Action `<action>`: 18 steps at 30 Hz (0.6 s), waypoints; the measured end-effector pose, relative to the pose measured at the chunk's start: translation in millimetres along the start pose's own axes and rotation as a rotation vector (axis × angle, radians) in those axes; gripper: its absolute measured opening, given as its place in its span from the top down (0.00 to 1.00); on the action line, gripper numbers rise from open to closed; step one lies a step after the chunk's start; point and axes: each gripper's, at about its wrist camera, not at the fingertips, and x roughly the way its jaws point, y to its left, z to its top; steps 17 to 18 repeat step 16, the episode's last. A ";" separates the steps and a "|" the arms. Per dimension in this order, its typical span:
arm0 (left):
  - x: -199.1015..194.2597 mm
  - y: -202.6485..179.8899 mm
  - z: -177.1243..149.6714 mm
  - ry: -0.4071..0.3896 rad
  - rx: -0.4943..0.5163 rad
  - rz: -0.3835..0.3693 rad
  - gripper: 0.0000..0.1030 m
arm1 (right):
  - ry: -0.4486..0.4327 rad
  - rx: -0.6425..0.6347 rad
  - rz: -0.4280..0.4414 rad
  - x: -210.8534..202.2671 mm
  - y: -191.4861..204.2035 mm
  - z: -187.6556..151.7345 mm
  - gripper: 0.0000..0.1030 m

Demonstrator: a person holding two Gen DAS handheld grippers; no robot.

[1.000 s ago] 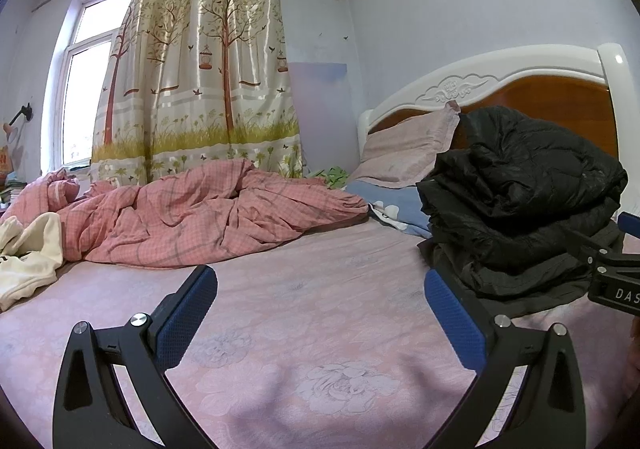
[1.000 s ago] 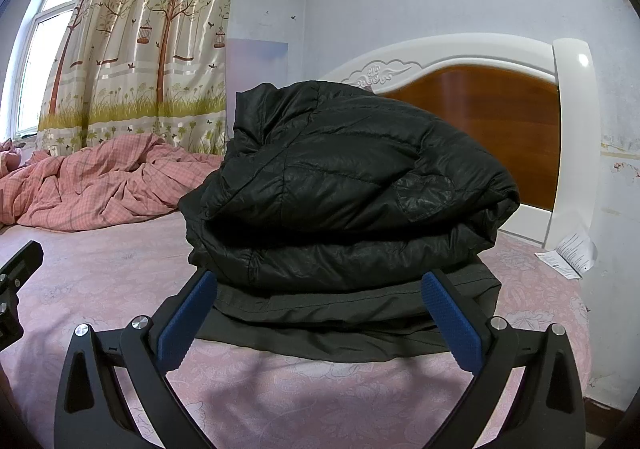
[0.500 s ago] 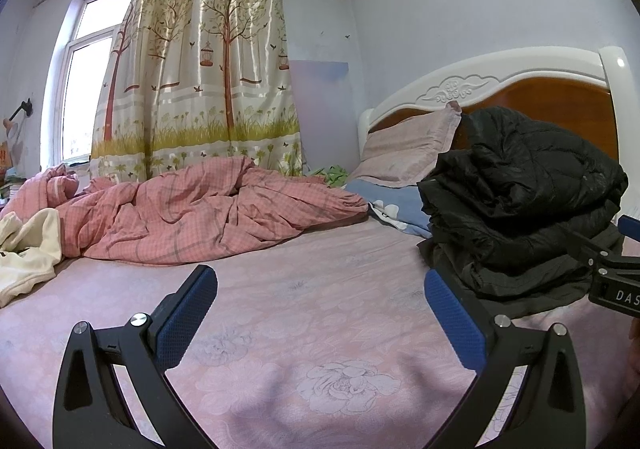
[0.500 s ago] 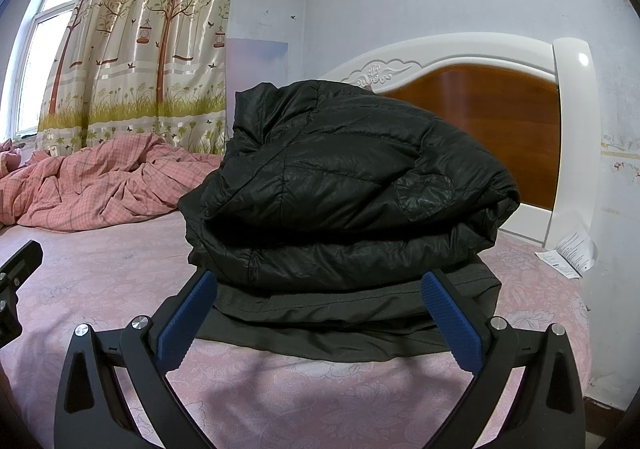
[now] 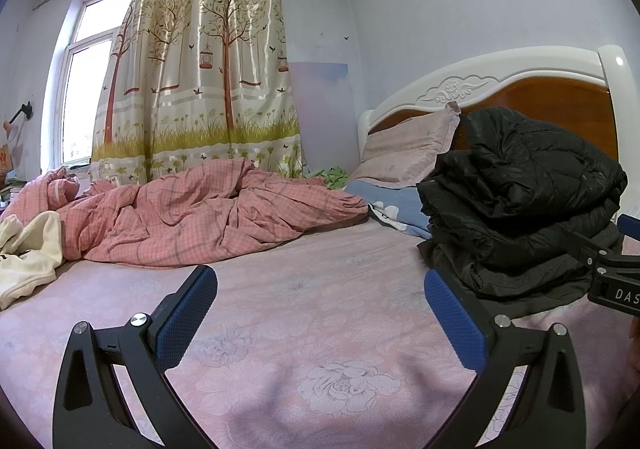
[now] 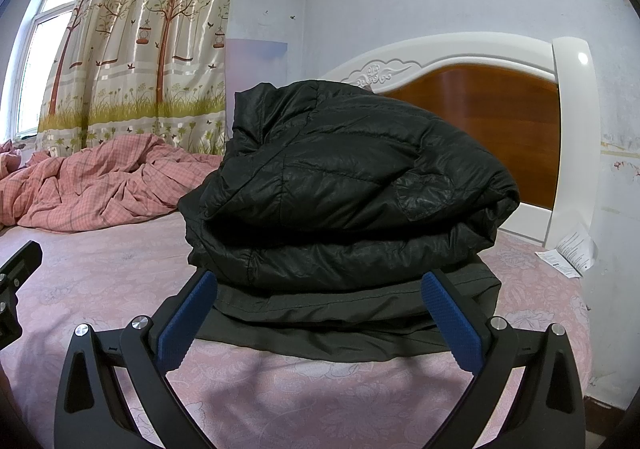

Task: Fold large clothes

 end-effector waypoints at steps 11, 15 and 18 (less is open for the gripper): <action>0.0 0.2 -0.2 0.000 0.001 0.000 0.00 | 0.001 0.000 -0.002 -1.0 0.8 -1.3 0.00; 0.1 -0.2 -0.1 0.000 0.001 0.000 0.00 | 0.002 0.001 -0.001 -1.1 0.9 -1.2 0.00; -0.1 -0.4 -0.1 0.000 0.001 0.000 0.00 | 0.002 0.001 -0.001 -1.0 0.8 -1.3 0.00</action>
